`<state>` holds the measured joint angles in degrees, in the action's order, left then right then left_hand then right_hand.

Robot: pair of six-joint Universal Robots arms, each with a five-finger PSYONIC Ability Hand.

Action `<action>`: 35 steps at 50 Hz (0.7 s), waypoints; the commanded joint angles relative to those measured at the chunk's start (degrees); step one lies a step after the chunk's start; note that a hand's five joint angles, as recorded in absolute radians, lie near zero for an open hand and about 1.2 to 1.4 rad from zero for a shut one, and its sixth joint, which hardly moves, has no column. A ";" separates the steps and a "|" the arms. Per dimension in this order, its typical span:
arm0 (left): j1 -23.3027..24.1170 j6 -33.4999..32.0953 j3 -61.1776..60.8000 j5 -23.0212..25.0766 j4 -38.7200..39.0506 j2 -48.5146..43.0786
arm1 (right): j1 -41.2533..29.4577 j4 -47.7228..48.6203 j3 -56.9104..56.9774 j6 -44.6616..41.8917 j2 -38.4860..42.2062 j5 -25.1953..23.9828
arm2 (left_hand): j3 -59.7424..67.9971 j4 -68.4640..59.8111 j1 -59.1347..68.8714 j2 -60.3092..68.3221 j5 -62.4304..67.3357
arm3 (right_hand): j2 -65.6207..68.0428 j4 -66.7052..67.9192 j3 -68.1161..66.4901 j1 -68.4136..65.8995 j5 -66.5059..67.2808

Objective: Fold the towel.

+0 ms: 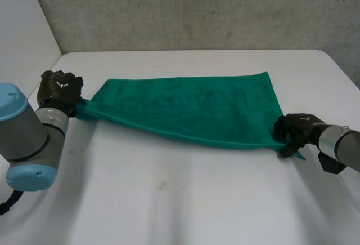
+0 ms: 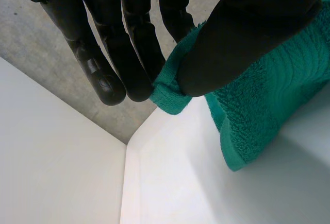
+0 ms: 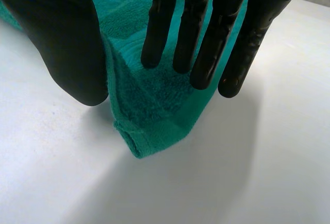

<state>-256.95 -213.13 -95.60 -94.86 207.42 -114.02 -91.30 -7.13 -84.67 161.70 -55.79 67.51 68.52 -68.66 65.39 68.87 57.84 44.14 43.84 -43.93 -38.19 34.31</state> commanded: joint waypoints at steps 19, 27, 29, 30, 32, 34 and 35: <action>-2.50 -4.56 -10.29 0.02 -33.54 13.80 | 4.37 -26.56 -1.20 -34.03 -19.35 1.66 | 11.48 -11.34 14.61 11.13 12.16 | 35.86 36.16 -36.07 -41.81 35.69; -2.07 -7.38 -11.98 0.20 -36.57 18.04 | 5.17 -31.21 -0.15 -41.39 -19.89 5.88 | 11.48 -11.34 14.61 11.13 12.16 | 35.86 36.16 -36.07 -41.81 35.69; -2.07 -7.47 -11.27 0.29 -35.07 17.52 | 5.00 -28.65 0.73 -39.80 -19.27 5.88 | 11.48 -11.34 14.61 11.13 12.16 | 35.86 36.16 -36.07 -41.81 35.69; -1.98 -7.47 -10.84 0.37 -34.02 17.17 | 4.91 -27.51 1.08 -38.92 -18.83 5.97 | 11.48 -11.34 14.61 11.13 12.16 | 35.86 36.16 -36.07 -41.81 35.69; -1.72 -7.56 -8.47 0.38 -30.16 14.45 | 4.56 -24.08 2.40 -36.81 -16.38 6.41 | 11.48 -11.34 14.61 11.13 12.16 | 35.86 36.16 -36.07 -41.81 35.69; -1.37 -7.65 -6.71 0.38 -27.96 12.17 | 3.60 -22.32 3.63 -35.32 -13.92 6.41 | 11.48 -11.34 14.61 11.13 12.16 | 35.86 36.16 -36.07 -41.81 35.69; -0.93 -7.73 -4.61 0.29 -25.77 9.81 | 1.50 -20.74 5.38 -34.09 -11.12 6.32 | 11.48 -11.34 14.61 11.13 12.16 | 35.86 36.16 -36.07 -41.81 35.69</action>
<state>-259.03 -220.63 -106.56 -94.52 172.51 -96.90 -86.21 -36.50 -83.90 121.25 -74.57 73.53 68.52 -68.68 65.39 68.87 57.84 67.55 68.16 -67.84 -56.16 56.43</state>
